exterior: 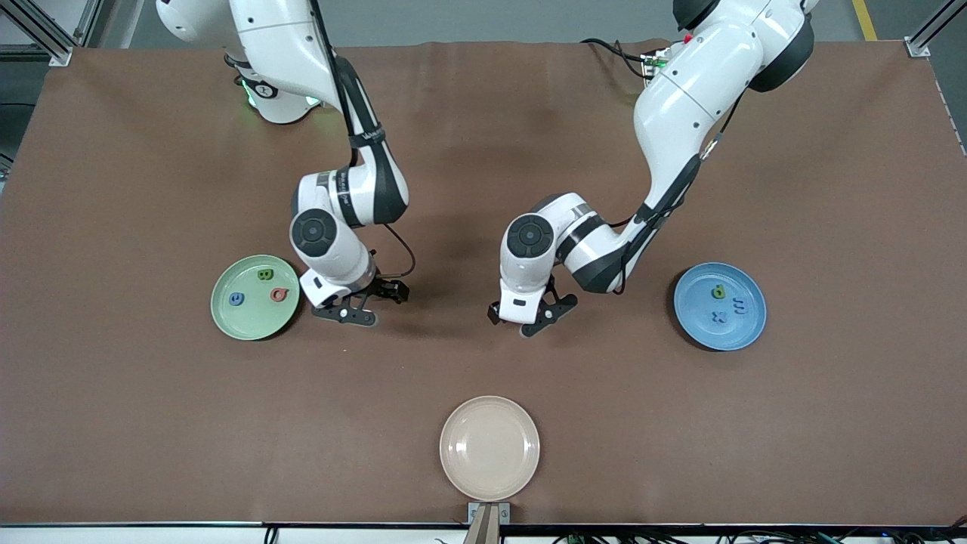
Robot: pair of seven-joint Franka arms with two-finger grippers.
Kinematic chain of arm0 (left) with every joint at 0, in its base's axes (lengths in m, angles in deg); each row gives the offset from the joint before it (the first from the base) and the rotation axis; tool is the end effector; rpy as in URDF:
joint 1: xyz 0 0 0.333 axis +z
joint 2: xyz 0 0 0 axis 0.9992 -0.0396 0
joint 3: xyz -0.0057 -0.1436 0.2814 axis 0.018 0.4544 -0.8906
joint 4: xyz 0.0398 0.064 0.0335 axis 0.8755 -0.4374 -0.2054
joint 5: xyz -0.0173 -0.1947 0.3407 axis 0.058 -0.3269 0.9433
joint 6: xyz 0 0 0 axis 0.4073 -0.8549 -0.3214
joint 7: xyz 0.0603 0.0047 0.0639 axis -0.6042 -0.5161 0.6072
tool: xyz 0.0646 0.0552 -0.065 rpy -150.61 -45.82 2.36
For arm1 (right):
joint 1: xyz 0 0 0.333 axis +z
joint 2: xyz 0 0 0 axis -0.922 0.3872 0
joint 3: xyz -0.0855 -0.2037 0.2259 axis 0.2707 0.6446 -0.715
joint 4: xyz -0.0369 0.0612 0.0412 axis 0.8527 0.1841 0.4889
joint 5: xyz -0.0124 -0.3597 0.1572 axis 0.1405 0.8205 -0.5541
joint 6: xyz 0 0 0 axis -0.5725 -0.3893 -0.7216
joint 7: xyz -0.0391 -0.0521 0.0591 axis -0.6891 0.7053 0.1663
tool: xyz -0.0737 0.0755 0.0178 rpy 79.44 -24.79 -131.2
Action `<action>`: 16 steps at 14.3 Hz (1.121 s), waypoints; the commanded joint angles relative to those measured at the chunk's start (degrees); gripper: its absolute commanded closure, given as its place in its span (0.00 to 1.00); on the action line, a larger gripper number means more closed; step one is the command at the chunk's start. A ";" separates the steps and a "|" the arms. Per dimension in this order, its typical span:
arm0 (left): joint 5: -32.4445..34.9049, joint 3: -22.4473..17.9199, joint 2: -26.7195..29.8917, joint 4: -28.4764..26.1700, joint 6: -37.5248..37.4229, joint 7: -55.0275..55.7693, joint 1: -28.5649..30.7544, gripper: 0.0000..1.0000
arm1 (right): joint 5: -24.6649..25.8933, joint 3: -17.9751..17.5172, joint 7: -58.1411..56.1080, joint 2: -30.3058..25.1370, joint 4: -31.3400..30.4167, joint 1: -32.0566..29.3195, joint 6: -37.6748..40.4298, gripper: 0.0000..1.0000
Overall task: Sort upper and lower case letters into plates
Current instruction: 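Grasp the n with the left gripper while the right gripper grasps the M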
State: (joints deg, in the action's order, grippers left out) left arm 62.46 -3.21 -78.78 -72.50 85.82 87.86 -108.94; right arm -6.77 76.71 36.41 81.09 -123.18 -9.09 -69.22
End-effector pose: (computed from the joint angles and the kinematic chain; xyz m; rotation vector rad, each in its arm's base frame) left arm 0.5632 -0.4620 0.1876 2.9745 0.8985 0.0556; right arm 0.5586 0.2966 0.2100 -3.0908 0.2840 0.0173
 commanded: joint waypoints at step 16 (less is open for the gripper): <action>-0.82 -0.88 -1.79 1.37 0.44 -2.63 -0.50 0.68 | -1.79 -3.51 0.55 3.88 1.58 0.05 -3.91 0.34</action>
State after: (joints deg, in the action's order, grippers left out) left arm 62.46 -3.68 -80.00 -72.02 86.31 86.18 -108.93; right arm -7.14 74.00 36.48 84.43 -121.98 -9.00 -72.81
